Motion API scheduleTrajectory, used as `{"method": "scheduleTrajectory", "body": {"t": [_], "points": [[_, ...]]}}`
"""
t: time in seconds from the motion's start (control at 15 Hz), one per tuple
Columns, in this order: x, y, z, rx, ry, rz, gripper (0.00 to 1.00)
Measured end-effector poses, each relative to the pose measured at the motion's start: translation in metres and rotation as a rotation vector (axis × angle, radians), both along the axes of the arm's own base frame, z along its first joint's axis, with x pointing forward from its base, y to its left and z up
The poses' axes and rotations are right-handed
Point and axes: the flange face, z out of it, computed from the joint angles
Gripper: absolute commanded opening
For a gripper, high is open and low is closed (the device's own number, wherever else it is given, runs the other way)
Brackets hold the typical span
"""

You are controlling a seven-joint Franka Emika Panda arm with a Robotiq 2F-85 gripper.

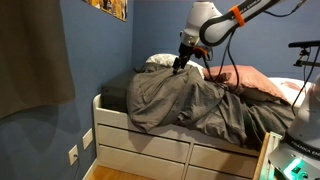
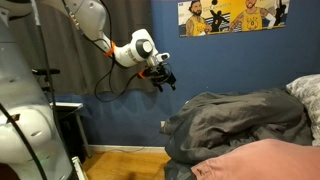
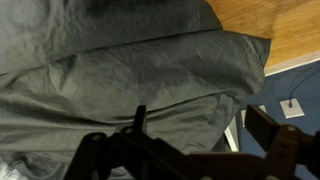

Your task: Pull up the grey covers

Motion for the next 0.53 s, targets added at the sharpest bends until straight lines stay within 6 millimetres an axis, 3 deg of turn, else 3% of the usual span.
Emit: {"method": "scheduleTrajectory", "body": {"t": [0.2, 0.53], "points": [[0.018, 0.004, -0.017, 0.010, 0.027, 0.003, 1.00], [0.022, 0.004, -0.014, 0.010, 0.021, 0.002, 1.00]]}}
